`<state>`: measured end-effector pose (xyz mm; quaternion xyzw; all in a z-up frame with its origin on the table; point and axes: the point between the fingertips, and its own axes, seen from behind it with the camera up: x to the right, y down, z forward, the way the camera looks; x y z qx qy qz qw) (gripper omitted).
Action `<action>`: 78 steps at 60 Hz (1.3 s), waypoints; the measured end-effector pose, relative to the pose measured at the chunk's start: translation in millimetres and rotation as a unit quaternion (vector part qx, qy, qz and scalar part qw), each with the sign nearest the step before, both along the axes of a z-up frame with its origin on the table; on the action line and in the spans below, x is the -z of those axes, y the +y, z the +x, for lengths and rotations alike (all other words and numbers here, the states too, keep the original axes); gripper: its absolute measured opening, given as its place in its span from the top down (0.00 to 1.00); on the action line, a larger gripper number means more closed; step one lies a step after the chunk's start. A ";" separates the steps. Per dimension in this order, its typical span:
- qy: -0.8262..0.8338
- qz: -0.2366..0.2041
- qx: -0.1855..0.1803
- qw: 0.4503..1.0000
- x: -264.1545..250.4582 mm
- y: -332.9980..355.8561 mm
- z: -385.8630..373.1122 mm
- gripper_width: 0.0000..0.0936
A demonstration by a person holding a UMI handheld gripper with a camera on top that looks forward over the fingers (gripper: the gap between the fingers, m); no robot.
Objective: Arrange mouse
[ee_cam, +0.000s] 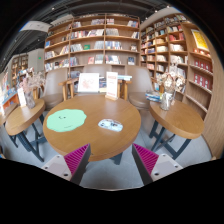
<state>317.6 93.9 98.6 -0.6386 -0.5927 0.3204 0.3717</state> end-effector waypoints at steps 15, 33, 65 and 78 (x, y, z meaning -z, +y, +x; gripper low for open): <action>-0.003 0.001 0.012 1.000 45.2 19.3 -29.2 0.08; -0.008 0.009 0.022 1.000 69.1 33.6 -84.5 0.09; -0.055 0.007 0.021 0.998 108.3 46.7 -177.4 0.09; -0.053 0.003 0.026 0.998 109.4 52.5 -209.1 0.09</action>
